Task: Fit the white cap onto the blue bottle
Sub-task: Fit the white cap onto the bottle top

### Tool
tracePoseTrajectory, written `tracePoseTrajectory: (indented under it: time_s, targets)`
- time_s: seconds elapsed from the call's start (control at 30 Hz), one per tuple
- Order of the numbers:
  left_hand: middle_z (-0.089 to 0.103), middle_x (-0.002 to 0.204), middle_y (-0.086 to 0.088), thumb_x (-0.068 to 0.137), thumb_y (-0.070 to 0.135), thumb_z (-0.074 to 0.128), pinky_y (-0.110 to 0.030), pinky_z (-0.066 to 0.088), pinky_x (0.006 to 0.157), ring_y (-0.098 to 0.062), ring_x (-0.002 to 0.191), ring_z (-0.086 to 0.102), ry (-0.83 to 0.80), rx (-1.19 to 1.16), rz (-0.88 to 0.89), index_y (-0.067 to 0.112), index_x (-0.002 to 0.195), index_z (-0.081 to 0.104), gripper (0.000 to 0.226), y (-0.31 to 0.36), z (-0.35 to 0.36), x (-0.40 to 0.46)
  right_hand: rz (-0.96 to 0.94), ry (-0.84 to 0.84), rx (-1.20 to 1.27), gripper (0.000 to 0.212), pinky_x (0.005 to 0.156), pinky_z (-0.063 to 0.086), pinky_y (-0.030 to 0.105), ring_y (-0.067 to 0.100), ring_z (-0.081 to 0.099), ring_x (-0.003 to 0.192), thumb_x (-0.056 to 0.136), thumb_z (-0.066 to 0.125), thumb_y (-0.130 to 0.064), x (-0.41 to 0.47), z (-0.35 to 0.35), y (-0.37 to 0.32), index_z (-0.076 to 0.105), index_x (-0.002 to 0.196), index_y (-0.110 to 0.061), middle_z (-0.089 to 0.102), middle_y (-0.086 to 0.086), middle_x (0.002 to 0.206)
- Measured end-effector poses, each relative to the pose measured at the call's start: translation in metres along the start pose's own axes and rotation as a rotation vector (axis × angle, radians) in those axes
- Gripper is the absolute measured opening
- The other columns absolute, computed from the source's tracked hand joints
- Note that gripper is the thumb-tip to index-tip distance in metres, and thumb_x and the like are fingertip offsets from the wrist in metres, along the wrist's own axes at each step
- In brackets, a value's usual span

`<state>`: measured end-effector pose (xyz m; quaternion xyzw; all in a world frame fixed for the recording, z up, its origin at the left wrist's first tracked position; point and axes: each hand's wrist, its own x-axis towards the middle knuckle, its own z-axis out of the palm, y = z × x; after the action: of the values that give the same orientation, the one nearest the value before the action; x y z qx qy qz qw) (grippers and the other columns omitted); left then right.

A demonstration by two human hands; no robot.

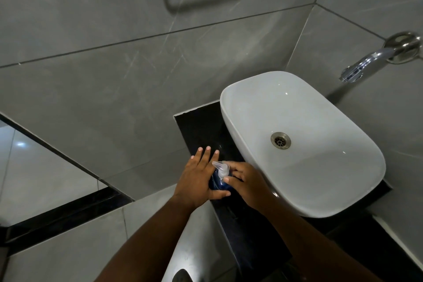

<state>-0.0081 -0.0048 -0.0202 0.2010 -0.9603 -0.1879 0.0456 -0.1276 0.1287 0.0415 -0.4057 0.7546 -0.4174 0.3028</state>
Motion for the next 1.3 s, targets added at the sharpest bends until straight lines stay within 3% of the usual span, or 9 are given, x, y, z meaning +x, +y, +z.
tracePoseTrajectory:
  time_s: [0.17, 0.3, 0.47, 0.63, 0.8, 0.93, 1.13, 1.23, 1.3]
  targets:
    - [-0.009, 0.157, -0.002, 0.074, 0.090, 0.038, -0.042, -0.005, 0.115, -0.020, 0.144, -0.019, -0.013, 0.090, 0.010, 0.026, 0.151, -0.005, 0.109, -0.0003, -0.0014, -0.0019, 0.083, 0.048, -0.011, 0.025, 0.086, 0.058, 0.049, 0.024, 0.069, 0.093, 0.080, 0.072, -0.013, 0.0008, -0.0005, 0.0006, 0.062, 0.103, -0.008, 0.071, 0.013, 0.100]
    - [-0.012, 0.158, -0.002, 0.075, 0.090, 0.036, -0.040, -0.009, 0.115, -0.020, 0.144, -0.021, -0.018, 0.084, 0.010, 0.029, 0.148, -0.013, 0.107, -0.0009, -0.0017, -0.0019, -0.009, -0.010, -0.052, 0.029, 0.092, 0.057, 0.040, 0.017, 0.067, 0.101, 0.087, 0.064, -0.014, 0.0016, 0.0003, -0.0047, 0.061, 0.116, -0.012, 0.070, 0.008, 0.111]
    - [-0.010, 0.159, -0.004, 0.074, 0.091, 0.035, -0.040, -0.008, 0.115, -0.020, 0.144, -0.021, -0.012, 0.100, 0.011, 0.030, 0.148, -0.014, 0.108, -0.0024, 0.0001, -0.0023, 0.084, 0.055, -0.045, 0.024, 0.087, 0.057, 0.046, 0.024, 0.068, 0.092, 0.083, 0.070, -0.014, 0.0013, 0.0013, -0.0025, 0.062, 0.104, -0.004, 0.070, 0.014, 0.100]
    - [-0.007, 0.159, -0.005, 0.075, 0.091, 0.036, -0.041, -0.011, 0.114, -0.021, 0.145, -0.019, -0.001, 0.112, 0.022, 0.027, 0.150, -0.009, 0.108, -0.0025, -0.0005, -0.0012, 0.022, 0.002, -0.075, 0.042, 0.101, 0.051, 0.038, 0.017, 0.062, 0.110, 0.088, 0.063, -0.012, 0.0015, 0.0013, -0.0032, 0.054, 0.128, -0.010, 0.064, 0.005, 0.123]
    - [-0.010, 0.159, -0.005, 0.074, 0.092, 0.033, -0.039, -0.012, 0.113, -0.019, 0.143, -0.025, -0.006, 0.114, 0.023, 0.028, 0.150, -0.011, 0.108, -0.0032, -0.0004, -0.0016, 0.101, 0.073, -0.039, 0.023, 0.083, 0.059, 0.048, 0.023, 0.069, 0.089, 0.082, 0.070, -0.012, 0.0008, 0.0009, 0.0002, 0.062, 0.102, -0.007, 0.070, 0.012, 0.098]
    - [-0.010, 0.159, -0.005, 0.074, 0.091, 0.033, -0.042, -0.009, 0.115, -0.021, 0.144, -0.022, -0.008, 0.093, 0.019, 0.028, 0.149, -0.011, 0.108, -0.0021, -0.0006, -0.0019, 0.059, -0.027, 0.001, 0.049, 0.101, 0.052, 0.040, 0.017, 0.059, 0.116, 0.085, 0.063, -0.008, 0.0015, 0.0008, -0.0020, 0.050, 0.132, -0.014, 0.058, 0.000, 0.129]
    - [-0.009, 0.159, -0.005, 0.074, 0.090, 0.036, -0.040, -0.009, 0.115, -0.021, 0.145, -0.019, -0.005, 0.085, 0.020, 0.027, 0.150, -0.010, 0.109, -0.0019, -0.0001, -0.0019, 0.111, 0.065, 0.008, 0.030, 0.087, 0.057, 0.049, 0.025, 0.068, 0.097, 0.077, 0.073, -0.010, 0.0037, 0.0028, -0.0030, 0.063, 0.105, -0.006, 0.070, 0.013, 0.104]
    - [-0.009, 0.159, -0.005, 0.074, 0.090, 0.036, -0.040, -0.009, 0.115, -0.020, 0.145, -0.021, -0.004, 0.083, 0.018, 0.026, 0.150, -0.010, 0.109, -0.0020, -0.0006, -0.0019, 0.076, -0.021, 0.027, 0.050, 0.097, 0.054, 0.039, 0.016, 0.062, 0.112, 0.080, 0.071, -0.010, 0.0037, 0.0006, -0.0028, 0.054, 0.127, -0.015, 0.061, -0.002, 0.123]
    - [-0.010, 0.159, -0.005, 0.074, 0.091, 0.034, -0.040, -0.009, 0.116, -0.019, 0.144, -0.023, -0.009, 0.077, 0.016, 0.027, 0.150, -0.010, 0.109, -0.0018, -0.0006, -0.0023, -0.011, -0.046, -0.062, 0.048, 0.098, 0.052, 0.034, 0.014, 0.060, 0.113, 0.084, 0.065, -0.009, 0.0050, 0.0007, -0.0017, 0.052, 0.131, -0.014, 0.061, 0.001, 0.125]
